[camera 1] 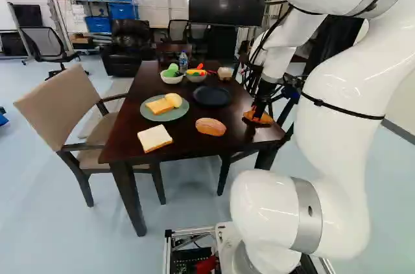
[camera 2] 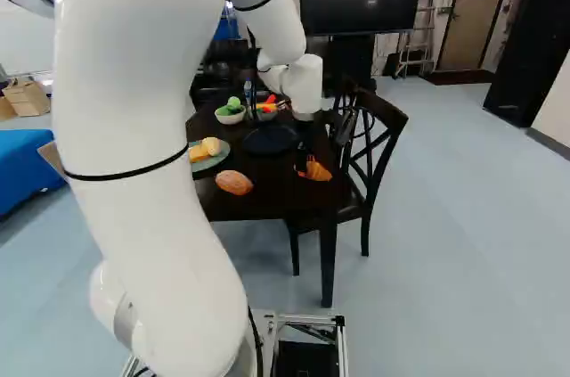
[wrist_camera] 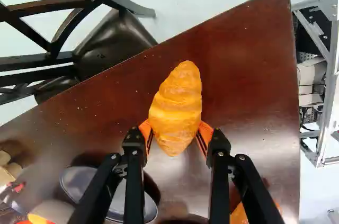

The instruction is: Move the croissant to the empty plate

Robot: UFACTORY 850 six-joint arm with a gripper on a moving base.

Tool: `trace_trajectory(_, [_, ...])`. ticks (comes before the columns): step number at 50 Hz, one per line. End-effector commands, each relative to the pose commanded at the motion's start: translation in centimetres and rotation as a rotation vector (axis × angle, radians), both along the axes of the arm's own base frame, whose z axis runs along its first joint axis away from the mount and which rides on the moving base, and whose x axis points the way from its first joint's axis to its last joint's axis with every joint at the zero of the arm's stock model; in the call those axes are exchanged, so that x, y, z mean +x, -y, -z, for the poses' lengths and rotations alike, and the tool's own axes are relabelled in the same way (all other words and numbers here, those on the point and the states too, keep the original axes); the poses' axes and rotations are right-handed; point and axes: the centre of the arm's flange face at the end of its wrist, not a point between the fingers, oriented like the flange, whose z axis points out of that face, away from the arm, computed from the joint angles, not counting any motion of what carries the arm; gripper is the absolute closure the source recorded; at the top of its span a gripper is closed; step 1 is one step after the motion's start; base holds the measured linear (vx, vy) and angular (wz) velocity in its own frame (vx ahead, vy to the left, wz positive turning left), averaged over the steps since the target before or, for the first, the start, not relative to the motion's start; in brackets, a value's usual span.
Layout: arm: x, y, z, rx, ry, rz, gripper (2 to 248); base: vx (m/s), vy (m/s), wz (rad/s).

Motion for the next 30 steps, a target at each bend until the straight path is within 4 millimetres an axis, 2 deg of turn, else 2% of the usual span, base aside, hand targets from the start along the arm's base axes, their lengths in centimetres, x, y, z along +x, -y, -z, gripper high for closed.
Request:
trace_trajectory(2, [0.0, 0.0, 0.0, 0.0, 0.0, 0.0, 135, 0.0, 0.0, 0.0])
trace_trajectory(7, [0.0, 0.0, 0.0, 0.0, 0.0, 0.0, 135, 0.0, 0.0, 0.0])
trace_trajectory(8, [0.0, 0.0, 0.0, 0.0, 0.0, 0.0, 144, 0.0, 0.0, 0.0])
trace_trajectory(17, [0.0, 0.0, 0.0, 0.0, 0.0, 0.0, 151, 0.0, 0.0, 0.0])
trace_trajectory(18, [0.0, 0.0, 0.0, 0.0, 0.0, 0.0, 159, 0.0, 0.0, 0.0])
trace_trajectory(30, [0.0, 0.0, 0.0, 0.0, 0.0, 0.0, 165, 0.0, 0.0, 0.0])
